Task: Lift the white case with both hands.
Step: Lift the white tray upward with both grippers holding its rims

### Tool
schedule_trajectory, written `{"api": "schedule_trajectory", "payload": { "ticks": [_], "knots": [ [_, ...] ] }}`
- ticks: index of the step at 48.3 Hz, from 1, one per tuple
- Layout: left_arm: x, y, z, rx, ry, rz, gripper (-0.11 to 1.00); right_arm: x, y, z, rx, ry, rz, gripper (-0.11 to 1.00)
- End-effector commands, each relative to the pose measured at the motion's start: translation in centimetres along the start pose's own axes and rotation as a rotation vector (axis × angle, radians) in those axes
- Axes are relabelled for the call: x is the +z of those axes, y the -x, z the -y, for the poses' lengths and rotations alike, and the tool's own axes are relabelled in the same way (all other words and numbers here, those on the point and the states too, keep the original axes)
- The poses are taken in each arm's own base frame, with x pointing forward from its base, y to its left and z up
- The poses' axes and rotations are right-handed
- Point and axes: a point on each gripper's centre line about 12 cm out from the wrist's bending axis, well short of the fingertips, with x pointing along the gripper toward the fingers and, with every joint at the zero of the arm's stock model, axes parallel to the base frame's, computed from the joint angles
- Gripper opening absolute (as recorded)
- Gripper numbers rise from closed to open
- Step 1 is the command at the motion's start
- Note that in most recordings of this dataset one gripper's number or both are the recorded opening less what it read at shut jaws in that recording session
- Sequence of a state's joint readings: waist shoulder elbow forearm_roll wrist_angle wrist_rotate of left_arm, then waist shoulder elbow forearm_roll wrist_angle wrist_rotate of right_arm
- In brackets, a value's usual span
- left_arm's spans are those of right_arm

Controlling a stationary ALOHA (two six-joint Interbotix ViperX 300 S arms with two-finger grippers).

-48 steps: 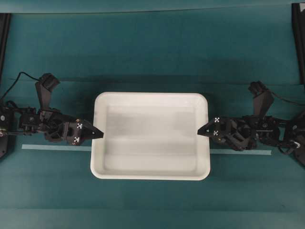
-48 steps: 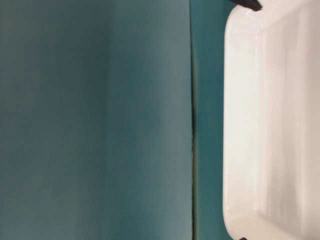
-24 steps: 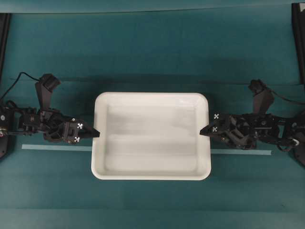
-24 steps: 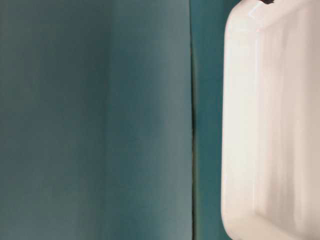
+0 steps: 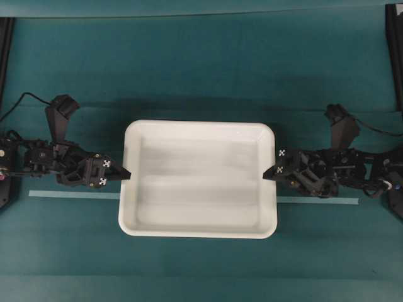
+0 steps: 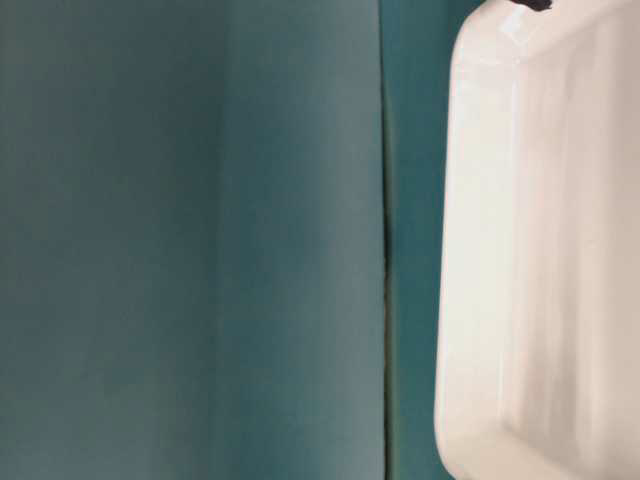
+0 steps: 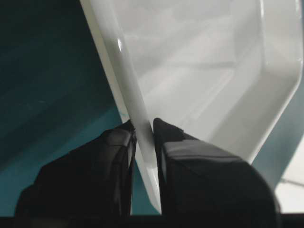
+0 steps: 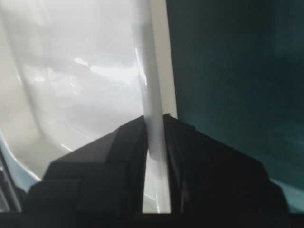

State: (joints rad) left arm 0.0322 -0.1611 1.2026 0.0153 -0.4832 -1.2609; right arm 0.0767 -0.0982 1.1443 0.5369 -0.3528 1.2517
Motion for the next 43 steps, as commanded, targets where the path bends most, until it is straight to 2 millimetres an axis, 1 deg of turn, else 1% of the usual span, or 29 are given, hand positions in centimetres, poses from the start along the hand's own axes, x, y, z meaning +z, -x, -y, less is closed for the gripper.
{"api": "schedule_trajectory", "payload": {
  "ticks": [1, 13, 22, 26, 35, 43],
  "knots": [
    [0.2, 0.1, 0.8, -0.026, 0.001, 0.005, 0.1, -0.2, 0.0, -1.1, 0.027, -0.01, -0.007, 0.13],
    [0.7, 1.1, 2.5, -0.064, 0.012, 0.016, 0.1, -0.4, 1.5, -2.5, 0.044, -0.029, -0.046, 0.13],
    [1.0, 1.8, 4.1, -0.074, 0.008, 0.015, 0.1, -0.2, 3.2, -4.4, 0.113, -0.052, -0.065, 0.13],
    [1.2, 2.2, 5.2, -0.076, 0.003, 0.01, 0.1, -0.2, 4.2, -5.4, 0.143, -0.062, -0.081, 0.13],
    [1.9, 3.6, 7.3, -0.064, 0.003, 0.008, 0.1, -0.1, 6.2, -7.1, 0.151, -0.083, -0.124, 0.13],
    [2.5, 5.3, 8.9, -0.07, 0.016, 0.012, 0.1, -0.5, 7.6, -8.3, 0.129, -0.084, -0.174, 0.13]
  ]
}}
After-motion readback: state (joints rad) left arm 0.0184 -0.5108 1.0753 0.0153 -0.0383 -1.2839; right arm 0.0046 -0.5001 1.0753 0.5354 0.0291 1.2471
